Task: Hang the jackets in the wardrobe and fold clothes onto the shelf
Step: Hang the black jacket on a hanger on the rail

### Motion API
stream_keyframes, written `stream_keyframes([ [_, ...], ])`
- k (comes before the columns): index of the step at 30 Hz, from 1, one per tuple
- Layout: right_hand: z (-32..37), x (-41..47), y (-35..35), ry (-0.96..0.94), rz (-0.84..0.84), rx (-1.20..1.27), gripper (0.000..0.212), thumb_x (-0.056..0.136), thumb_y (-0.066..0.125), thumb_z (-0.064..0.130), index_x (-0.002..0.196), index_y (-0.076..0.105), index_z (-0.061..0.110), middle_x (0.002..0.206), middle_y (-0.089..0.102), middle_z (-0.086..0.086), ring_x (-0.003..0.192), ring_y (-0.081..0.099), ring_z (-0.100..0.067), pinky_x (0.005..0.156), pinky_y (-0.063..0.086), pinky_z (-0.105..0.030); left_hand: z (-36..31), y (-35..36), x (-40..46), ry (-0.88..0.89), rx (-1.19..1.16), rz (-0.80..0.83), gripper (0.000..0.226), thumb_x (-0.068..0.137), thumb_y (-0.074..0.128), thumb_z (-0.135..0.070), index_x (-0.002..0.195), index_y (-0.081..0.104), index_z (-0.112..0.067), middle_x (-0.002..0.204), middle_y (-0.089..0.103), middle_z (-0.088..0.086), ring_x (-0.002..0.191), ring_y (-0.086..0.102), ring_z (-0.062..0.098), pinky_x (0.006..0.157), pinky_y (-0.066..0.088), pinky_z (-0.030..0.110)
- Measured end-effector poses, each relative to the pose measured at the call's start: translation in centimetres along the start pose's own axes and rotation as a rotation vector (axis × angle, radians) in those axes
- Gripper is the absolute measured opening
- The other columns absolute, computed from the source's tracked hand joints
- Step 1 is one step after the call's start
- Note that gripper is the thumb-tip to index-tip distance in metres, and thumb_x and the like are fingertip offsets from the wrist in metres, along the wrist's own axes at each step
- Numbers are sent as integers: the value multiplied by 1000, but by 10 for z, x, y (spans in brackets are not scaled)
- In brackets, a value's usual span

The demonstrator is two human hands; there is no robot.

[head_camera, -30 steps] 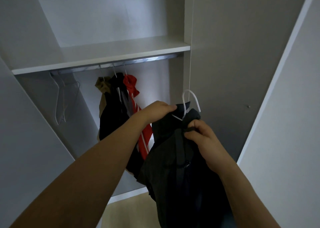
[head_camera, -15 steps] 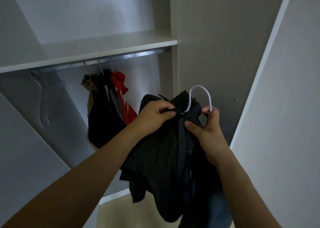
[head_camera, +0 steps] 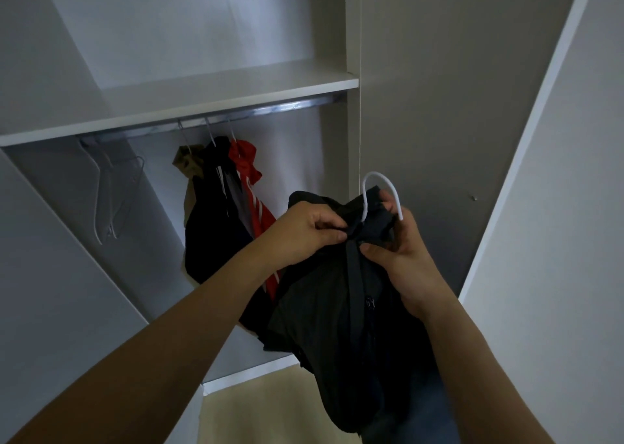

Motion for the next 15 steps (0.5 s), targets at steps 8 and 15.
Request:
stream_keyframes([
  [8,-12,6,-14,79,-142,14,36,86,62,-8,107,58,21,100,72,1,96,70,-18,75,56,-23,3,4,-38,2,89,-325,19,91,64,-17,100,55,-31,97,54,-13,86,57,2,76,49,15],
  [15,-10,14,-9,58,-171,13,28,89,61,-3,101,53,22,92,73,4,88,71,-15,70,56,-24,-3,63,-84,144,341,-264,24,87,60,-41,103,48,-30,99,48,-11,84,51,5,72,45,16],
])
Point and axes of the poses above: each hand's wrist, its own x-axis towards the middle knuckle, its own y-axis out of the palm, z = x × y, the point moved 5 cm from there along x, towards the middle knuckle
